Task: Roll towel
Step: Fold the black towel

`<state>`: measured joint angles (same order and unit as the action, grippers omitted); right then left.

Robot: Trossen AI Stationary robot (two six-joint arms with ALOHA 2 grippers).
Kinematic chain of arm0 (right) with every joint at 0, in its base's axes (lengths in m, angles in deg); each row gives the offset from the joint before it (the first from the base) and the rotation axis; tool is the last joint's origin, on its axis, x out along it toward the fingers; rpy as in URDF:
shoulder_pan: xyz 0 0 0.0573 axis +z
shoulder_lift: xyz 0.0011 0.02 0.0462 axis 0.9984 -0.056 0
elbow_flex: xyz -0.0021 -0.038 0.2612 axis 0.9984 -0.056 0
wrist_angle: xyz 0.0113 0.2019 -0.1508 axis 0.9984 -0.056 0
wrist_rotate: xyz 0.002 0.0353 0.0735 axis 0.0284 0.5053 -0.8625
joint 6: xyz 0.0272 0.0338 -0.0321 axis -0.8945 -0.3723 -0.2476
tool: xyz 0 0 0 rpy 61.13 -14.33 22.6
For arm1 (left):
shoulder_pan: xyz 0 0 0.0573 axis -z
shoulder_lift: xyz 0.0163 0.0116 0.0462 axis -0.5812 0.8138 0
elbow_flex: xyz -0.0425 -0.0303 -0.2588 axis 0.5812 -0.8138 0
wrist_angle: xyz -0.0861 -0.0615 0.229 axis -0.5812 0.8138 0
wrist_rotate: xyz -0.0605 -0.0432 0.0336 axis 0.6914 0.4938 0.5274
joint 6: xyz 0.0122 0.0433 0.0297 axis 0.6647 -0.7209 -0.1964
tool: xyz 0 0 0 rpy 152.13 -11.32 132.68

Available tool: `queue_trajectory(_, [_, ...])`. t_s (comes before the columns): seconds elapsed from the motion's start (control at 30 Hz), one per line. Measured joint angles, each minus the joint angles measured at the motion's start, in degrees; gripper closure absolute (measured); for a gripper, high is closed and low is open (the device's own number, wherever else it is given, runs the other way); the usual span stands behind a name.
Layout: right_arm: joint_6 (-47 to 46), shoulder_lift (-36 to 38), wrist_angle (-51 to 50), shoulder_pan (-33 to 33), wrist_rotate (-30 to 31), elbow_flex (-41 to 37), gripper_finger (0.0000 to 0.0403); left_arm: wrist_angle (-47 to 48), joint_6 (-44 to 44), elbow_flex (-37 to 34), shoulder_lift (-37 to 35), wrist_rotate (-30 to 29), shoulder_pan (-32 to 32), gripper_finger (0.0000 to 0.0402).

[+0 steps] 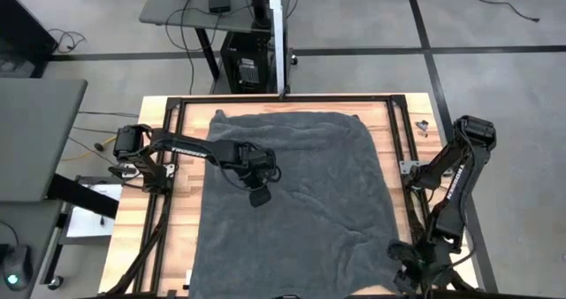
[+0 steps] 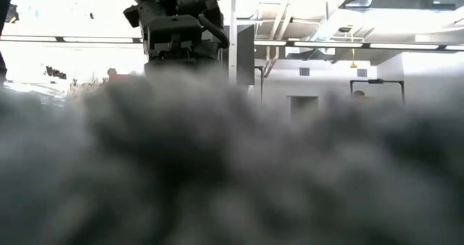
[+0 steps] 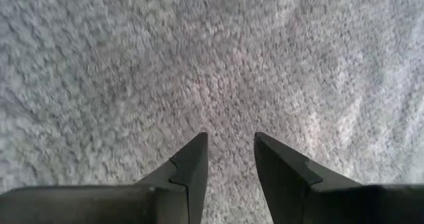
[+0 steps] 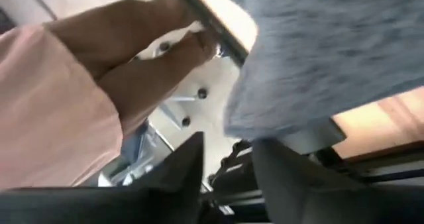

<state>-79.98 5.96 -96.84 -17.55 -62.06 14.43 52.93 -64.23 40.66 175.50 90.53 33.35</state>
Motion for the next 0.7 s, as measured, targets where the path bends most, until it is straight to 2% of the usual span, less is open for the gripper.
queue_trajectory(0.1, [4.4,4.2,1.8,-2.5,-1.2,0.0,0.0197,2.8,-0.2,1.1,0.0,0.0,-0.2,0.0296])
queue_trajectory(0.23, [9.4,13.1,-0.5,-6.0,-1.1,0.0,0.0171,12.3,-3.8,5.9,0.0,0.0,-1.1,0.0296])
queue_trajectory(0.37, [12.0,23.7,-15.6,-11.0,-1.1,0.0,0.017,20.7,-9.6,12.3,0.0,-4.3,-3.0,0.0296])
queue_trajectory(0.43, [13.9,28.2,-27.0,-16.1,0.9,0.1,0.0172,23.0,-12.1,14.9,0.0,-3.7,-5.0,0.0296])
queue_trajectory(0.53, [18.8,33.8,-40.8,-27.1,5.9,0.0,0.0174,23.2,-14.7,16.5,0.0,2.7,-9.9,0.0296])
queue_trajectory(0.6, [25.5,36.6,-44.8,-36.1,9.3,0.0,0.0174,23.3,-17.6,16.5,0.0,7.5,-13.6,0.0296])
queue_trajectory(0.7, [38.4,38.0,-46.2,-51.1,13.3,0.0,0.0174,23.6,-21.6,16.5,0.0,9.0,-18.6,0.0296])
